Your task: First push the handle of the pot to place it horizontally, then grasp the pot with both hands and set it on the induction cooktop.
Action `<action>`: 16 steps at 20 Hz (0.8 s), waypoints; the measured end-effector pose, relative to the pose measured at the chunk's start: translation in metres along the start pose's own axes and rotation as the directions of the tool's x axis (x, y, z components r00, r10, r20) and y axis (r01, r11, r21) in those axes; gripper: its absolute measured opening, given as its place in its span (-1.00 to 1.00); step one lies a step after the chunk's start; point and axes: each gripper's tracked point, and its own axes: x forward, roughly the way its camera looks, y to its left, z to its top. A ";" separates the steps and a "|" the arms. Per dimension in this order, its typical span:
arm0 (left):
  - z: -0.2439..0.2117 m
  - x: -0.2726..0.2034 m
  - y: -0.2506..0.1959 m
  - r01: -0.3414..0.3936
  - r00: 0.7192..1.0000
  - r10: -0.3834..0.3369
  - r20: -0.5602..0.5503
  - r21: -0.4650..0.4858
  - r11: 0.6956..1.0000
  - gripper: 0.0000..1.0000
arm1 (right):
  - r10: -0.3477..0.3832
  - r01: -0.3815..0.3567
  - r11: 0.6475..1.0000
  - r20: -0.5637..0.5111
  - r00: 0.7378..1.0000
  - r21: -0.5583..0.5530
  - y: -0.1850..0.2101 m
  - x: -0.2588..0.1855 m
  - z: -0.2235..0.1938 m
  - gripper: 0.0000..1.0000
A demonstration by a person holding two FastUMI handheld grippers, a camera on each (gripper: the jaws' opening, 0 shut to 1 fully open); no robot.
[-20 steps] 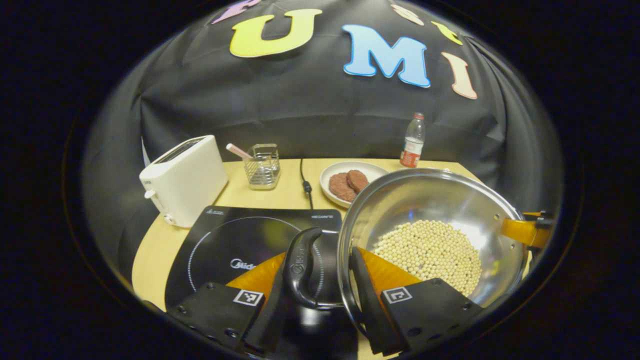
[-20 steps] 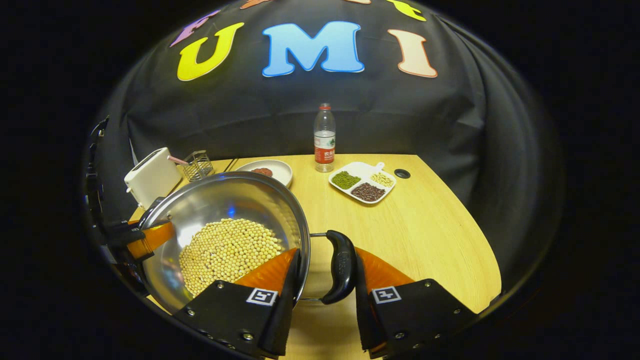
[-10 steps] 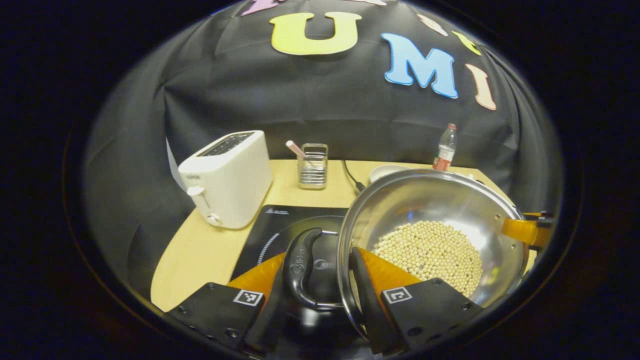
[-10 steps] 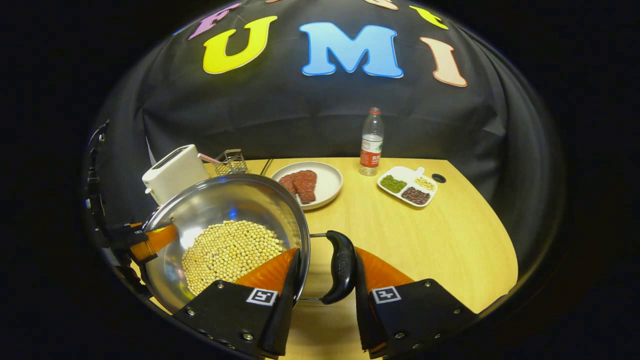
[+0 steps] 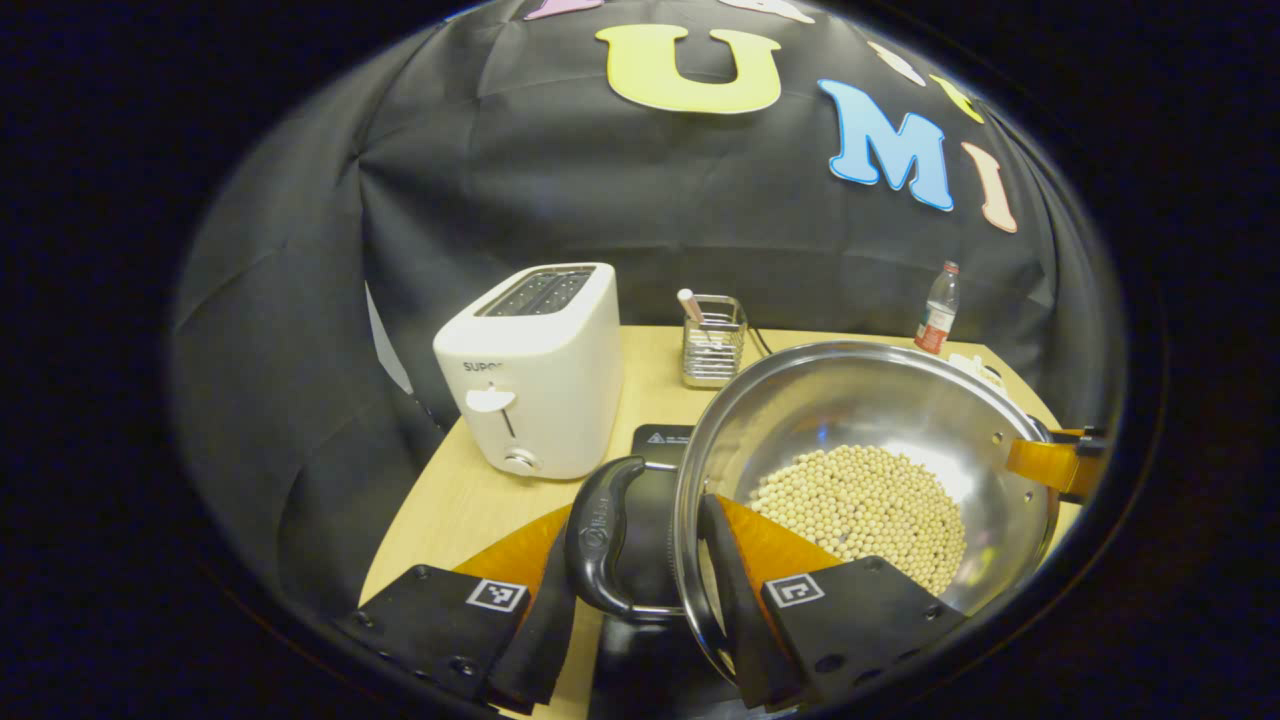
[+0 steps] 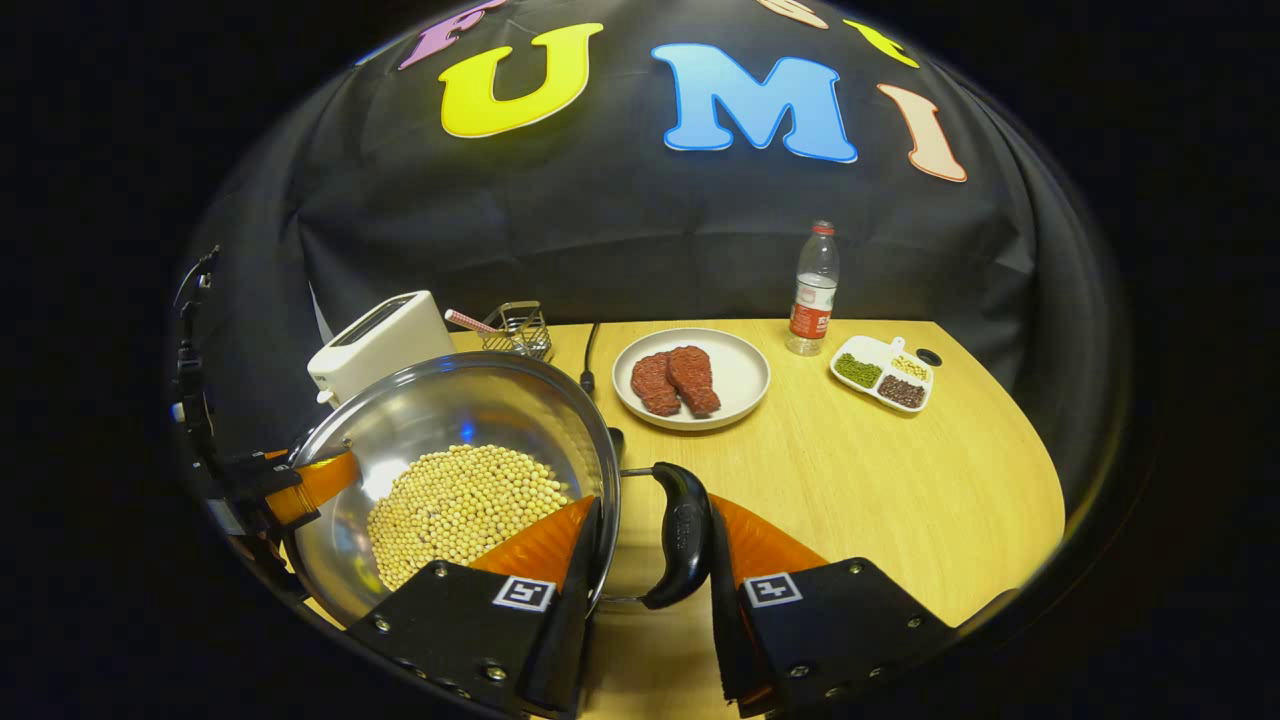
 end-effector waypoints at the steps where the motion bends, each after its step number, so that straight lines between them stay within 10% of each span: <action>1: 0.000 0.002 0.006 0.000 1.000 0.000 -0.001 0.002 1.000 0.36 | 0.003 -0.003 1.000 -0.002 1.000 0.005 0.004 0.003 0.000 0.08; 9: -0.019 0.009 0.018 -0.006 1.000 0.007 0.021 -0.030 1.000 0.53 | 0.019 -0.019 1.000 -0.032 0.999 0.009 0.010 0.011 -0.014 -0.03; 12: -0.020 0.004 0.019 -0.041 0.998 0.042 0.043 -0.012 0.999 0.45 | 0.073 -0.072 0.997 -0.022 0.997 0.012 0.016 0.011 -0.014 0.15; 15: 0.008 -0.014 0.025 -0.132 0.981 0.128 0.144 0.016 0.991 0.86 | 0.130 -0.129 0.992 0.138 0.982 -0.014 0.017 -0.012 0.030 0.94; 16: 0.020 -0.030 0.022 -0.155 0.972 0.151 0.182 0.008 0.988 0.98 | 0.141 -0.137 0.990 0.177 0.974 -0.034 0.010 -0.023 0.041 0.93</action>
